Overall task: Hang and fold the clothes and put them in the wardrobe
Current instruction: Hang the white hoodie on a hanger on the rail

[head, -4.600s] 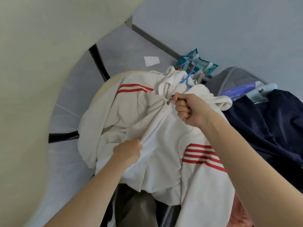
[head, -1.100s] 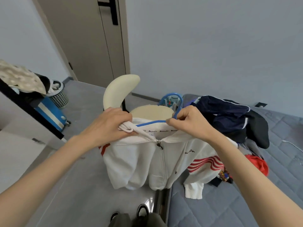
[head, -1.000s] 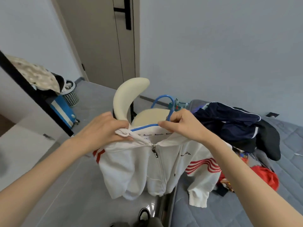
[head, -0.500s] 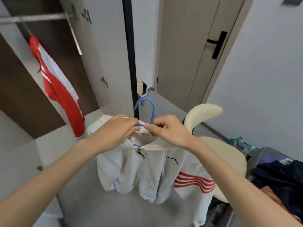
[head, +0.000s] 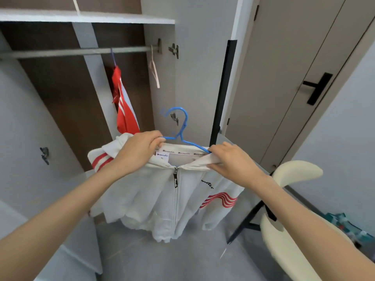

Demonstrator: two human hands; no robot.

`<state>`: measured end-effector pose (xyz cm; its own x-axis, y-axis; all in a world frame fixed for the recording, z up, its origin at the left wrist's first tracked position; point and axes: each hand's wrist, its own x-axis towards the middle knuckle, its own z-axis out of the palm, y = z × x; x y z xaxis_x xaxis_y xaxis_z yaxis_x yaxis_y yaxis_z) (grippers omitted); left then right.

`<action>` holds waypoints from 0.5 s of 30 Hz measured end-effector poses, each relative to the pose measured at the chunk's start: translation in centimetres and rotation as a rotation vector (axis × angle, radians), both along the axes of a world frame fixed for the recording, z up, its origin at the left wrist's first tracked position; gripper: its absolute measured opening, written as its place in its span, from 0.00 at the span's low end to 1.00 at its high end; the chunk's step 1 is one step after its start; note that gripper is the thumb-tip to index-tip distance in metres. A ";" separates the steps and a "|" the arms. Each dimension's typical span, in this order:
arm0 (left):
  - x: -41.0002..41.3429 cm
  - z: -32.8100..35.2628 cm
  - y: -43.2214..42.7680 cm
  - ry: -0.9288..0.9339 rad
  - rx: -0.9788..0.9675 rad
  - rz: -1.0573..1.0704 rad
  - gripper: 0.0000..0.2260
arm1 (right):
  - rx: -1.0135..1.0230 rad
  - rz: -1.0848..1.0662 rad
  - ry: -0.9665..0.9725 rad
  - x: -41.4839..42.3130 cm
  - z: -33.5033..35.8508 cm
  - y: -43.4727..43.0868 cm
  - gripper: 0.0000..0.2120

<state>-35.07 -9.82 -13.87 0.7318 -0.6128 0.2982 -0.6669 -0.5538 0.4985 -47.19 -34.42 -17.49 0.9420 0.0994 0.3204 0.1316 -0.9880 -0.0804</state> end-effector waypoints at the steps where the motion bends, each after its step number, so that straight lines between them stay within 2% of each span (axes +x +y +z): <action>1: 0.8 0.1 0.8 0.021 -0.004 0.026 0.12 | -0.044 -0.034 0.003 0.5 0.0 0.2 0.13; 3: 1.7 -0.1 1.7 0.034 -0.005 0.033 0.12 | 0.007 -0.079 0.066 1.2 -0.2 1.0 0.16; 6: 2.1 -1.0 2.5 0.057 -0.045 0.020 0.12 | 0.279 -0.091 0.172 2.6 0.5 3.4 0.18; 8: 2.4 -1.5 3.0 0.056 -0.057 0.020 0.12 | 0.267 -0.042 0.173 3.8 0.9 5.1 0.15; 11: 3.2 -1.2 3.8 0.045 -0.075 0.002 0.12 | 0.540 0.036 0.191 5.6 1.7 7.3 0.09; 13: 3.9 -0.5 4.4 0.052 -0.095 -0.026 0.12 | 0.675 0.068 0.155 6.7 2.6 8.4 0.13; 15: 5.2 0.1 4.9 -0.065 -0.053 -0.015 0.09 | 0.726 0.089 0.156 7.8 3.5 8.9 0.15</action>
<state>-29.87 -4.93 -13.74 0.7007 -0.6056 0.3772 -0.7068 -0.5174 0.4824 -39.37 -25.56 -14.00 0.9802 -0.0077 0.1976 0.1425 -0.6656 -0.7326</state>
